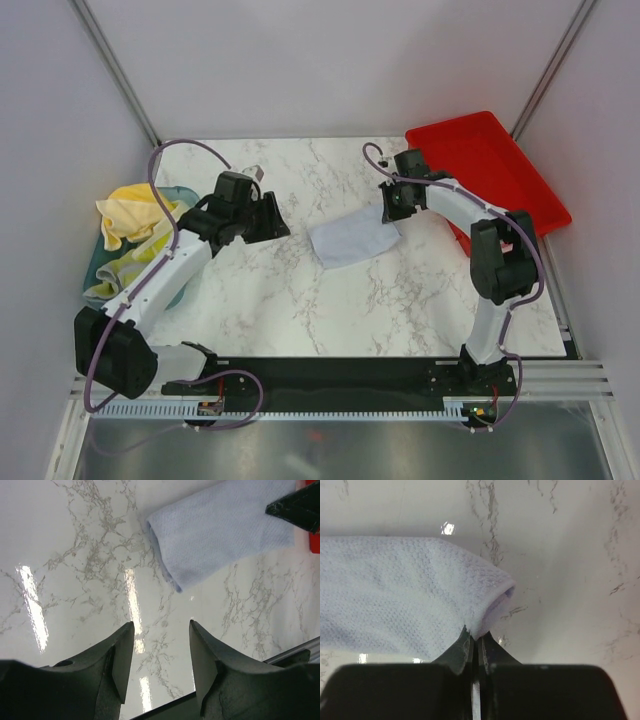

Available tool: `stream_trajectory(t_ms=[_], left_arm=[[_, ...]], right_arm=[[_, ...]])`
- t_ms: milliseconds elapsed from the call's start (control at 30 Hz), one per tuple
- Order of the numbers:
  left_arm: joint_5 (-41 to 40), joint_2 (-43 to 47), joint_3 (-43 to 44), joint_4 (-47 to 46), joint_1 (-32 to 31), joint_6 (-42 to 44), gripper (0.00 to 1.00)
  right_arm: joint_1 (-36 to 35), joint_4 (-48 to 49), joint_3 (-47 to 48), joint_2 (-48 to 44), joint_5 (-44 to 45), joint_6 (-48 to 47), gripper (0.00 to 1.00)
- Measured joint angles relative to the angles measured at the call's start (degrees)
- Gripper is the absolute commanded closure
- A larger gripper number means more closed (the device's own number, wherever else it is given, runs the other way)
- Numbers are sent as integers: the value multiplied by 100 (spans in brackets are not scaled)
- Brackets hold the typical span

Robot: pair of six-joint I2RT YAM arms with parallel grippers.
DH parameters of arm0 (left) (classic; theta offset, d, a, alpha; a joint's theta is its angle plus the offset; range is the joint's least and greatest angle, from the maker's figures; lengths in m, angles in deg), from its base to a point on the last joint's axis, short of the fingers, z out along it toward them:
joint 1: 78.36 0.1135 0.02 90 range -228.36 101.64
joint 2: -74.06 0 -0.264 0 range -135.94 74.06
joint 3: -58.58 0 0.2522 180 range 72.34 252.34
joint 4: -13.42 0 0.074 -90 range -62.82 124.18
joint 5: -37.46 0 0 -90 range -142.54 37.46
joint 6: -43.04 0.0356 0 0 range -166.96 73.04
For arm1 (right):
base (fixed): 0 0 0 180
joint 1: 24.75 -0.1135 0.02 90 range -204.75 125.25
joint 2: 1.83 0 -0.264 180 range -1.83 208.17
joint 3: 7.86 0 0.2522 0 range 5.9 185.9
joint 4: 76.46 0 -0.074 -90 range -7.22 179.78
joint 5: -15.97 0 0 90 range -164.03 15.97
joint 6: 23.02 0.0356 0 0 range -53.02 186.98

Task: Fold and stack the towels
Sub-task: Neatly place the folded towel into the bin

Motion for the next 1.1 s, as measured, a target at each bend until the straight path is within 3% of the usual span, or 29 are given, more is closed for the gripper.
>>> stream_trajectory(t_ms=[100, 200, 333, 367, 533, 667, 1100], left_arm=[[22, -22, -76, -7, 0, 48, 46], [286, -195, -197, -219, 0, -2, 55], [824, -979, -262, -935, -17, -160, 69], [931, -1235, -236, -1121, -26, -186, 71], [1325, -2439, 83, -1707, -94, -197, 76], [1322, -3005, 439, -1952, -114, -179, 76], [881, -4199, 1351, -2017, 52, 57, 79]], right_arm=[[133, -33, 197, 168, -138, -24, 89], [192, -37, 166, 365, -247, -2, 84], [208, -33, 101, 584, -409, 42, 70], [214, -31, 101, 608, -459, 50, 61], [365, -4, 98, 614, -748, 146, 51], [586, 44, -72, 472, -903, 267, 35], [717, 1156, -957, 160, -1580, 557, 32]])
